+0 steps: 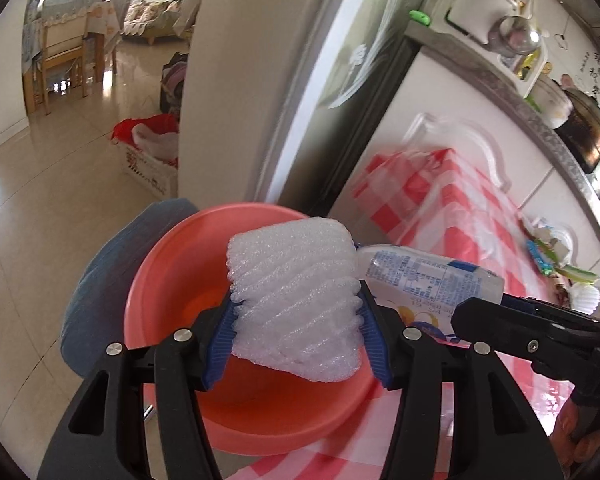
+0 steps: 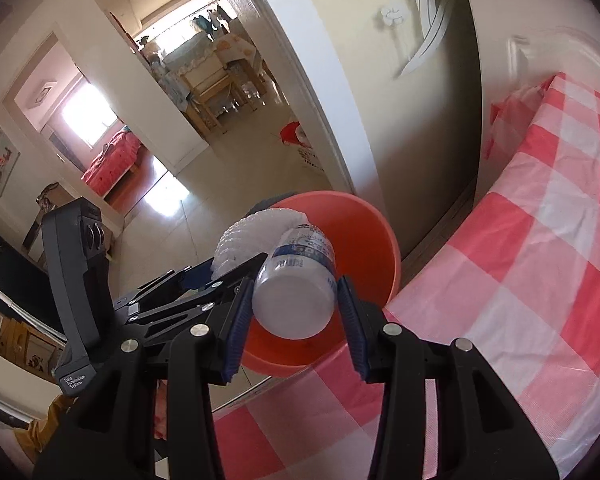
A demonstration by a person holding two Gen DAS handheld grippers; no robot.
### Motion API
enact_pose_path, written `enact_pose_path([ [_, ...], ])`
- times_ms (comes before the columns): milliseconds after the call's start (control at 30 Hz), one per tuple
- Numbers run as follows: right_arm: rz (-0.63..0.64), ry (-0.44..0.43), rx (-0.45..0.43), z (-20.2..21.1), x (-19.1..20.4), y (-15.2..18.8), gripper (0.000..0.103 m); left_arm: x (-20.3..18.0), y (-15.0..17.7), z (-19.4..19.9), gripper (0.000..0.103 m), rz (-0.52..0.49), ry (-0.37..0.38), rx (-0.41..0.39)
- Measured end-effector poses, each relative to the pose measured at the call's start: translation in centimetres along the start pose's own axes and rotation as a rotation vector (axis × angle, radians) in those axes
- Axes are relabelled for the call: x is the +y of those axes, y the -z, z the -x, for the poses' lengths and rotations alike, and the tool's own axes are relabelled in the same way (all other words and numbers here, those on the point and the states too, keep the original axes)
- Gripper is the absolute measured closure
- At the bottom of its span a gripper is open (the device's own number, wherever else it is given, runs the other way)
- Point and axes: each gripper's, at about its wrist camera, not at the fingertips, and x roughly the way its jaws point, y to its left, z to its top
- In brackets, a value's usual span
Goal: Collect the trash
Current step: 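Carry foam sleeve and bottle to the orange bucket and open both tools, then return both tools to the table over the cloth bundles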
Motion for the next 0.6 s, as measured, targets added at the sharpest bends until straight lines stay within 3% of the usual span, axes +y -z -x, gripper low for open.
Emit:
enact_pose_path([
  [67,-0.018,-0.006,0.015,-0.8,-0.3,0.1,0.057,0.8,0.2,-0.5,0.036,0.023,-0.022,0.017],
  [167,-0.053,0.008,0.002,-0.7,-0.9,0.5,0.041,1.3,0.4,-1.0,0.025,0.030,-0.054,0.019],
  [333,-0.149,0.002,-0.073,2.1,-3.1,1.3,0.031,1.8,0.5,-0.9,0.023,0.046,-0.073,0.035],
  [533,-0.171,0.044,-0.199,7.2,-4.9,3.0,0.022,-0.8,0.3,1.7,0.023,-0.038,-0.061,-0.055],
  [600,-0.183,0.050,-0.240,9.1,-5.5,3.8,0.021,-2.4,0.2,3.0,0.016,-0.067,-0.025,-0.088],
])
